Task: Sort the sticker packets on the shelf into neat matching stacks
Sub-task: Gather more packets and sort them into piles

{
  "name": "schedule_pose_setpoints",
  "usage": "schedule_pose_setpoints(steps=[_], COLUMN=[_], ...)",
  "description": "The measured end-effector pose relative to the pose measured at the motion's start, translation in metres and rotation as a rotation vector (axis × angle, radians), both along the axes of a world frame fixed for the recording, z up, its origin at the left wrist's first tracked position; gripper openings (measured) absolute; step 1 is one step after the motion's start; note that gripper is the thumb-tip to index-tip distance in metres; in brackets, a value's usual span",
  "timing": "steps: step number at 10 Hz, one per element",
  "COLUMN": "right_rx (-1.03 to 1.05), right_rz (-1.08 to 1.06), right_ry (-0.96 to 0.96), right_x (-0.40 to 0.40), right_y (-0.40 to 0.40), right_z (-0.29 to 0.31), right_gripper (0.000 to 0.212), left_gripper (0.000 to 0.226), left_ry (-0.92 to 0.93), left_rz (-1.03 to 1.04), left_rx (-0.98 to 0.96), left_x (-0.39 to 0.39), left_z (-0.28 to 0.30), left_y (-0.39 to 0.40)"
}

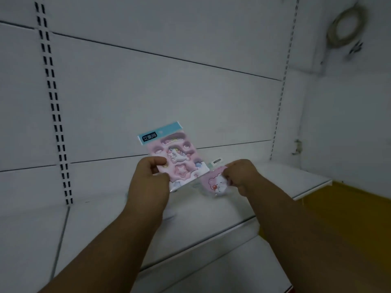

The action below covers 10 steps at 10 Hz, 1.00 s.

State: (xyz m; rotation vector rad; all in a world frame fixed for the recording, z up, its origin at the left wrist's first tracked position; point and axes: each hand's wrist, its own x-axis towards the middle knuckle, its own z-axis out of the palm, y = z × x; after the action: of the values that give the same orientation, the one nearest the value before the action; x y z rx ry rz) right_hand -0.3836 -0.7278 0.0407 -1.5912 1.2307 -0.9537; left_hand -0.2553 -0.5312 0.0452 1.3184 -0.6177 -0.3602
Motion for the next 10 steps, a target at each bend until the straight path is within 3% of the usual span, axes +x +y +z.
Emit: schedule_pose_setpoints(steps=[1, 3, 4, 6, 7, 8, 9, 10], right_rx=[0.056, -0.039, -0.184, -0.349, -0.366, -0.241, 0.067, -0.107], right_rz=[0.002, 0.121, 0.183, 0.359, 0.373, 0.451, 0.609, 0.593], right_ry=[0.000, 0.341, 0.576, 0.610, 0.443, 0.050, -0.107, 0.048], right_x=[0.002, 0.005, 0.006, 0.002, -0.011, -0.034, -0.063, -0.088], right_y=[-0.021, -0.049, -0.061, -0.107, -0.128, -0.157, -0.187, -0.210], right_z=[-0.008, -0.022, -0.025, -0.024, -0.020, 0.000, 0.016, 0.024], right_gripper=[0.016, 0.014, 0.023, 0.046, 0.037, 0.017, 0.031, 0.028], left_gripper=[0.038, 0.037, 0.036, 0.033, 0.032, 0.026, 0.019, 0.020], left_ry=[-0.016, -0.007, -0.024, -0.046, -0.026, -0.044, -0.080, -0.109], left_rz=[0.003, -0.004, 0.023, 0.064, 0.105, 0.139, 0.153, 0.143], left_rx=[-0.003, 0.008, 0.034, 0.066, 0.097, 0.145, 0.183, 0.204], left_x=[0.001, -0.014, -0.023, -0.053, -0.073, -0.094, -0.116, -0.139], left_z=[-0.003, -0.008, -0.011, -0.013, -0.016, -0.019, -0.028, -0.038], left_y=[-0.030, -0.061, -0.077, -0.121, -0.148, -0.175, -0.204, -0.236])
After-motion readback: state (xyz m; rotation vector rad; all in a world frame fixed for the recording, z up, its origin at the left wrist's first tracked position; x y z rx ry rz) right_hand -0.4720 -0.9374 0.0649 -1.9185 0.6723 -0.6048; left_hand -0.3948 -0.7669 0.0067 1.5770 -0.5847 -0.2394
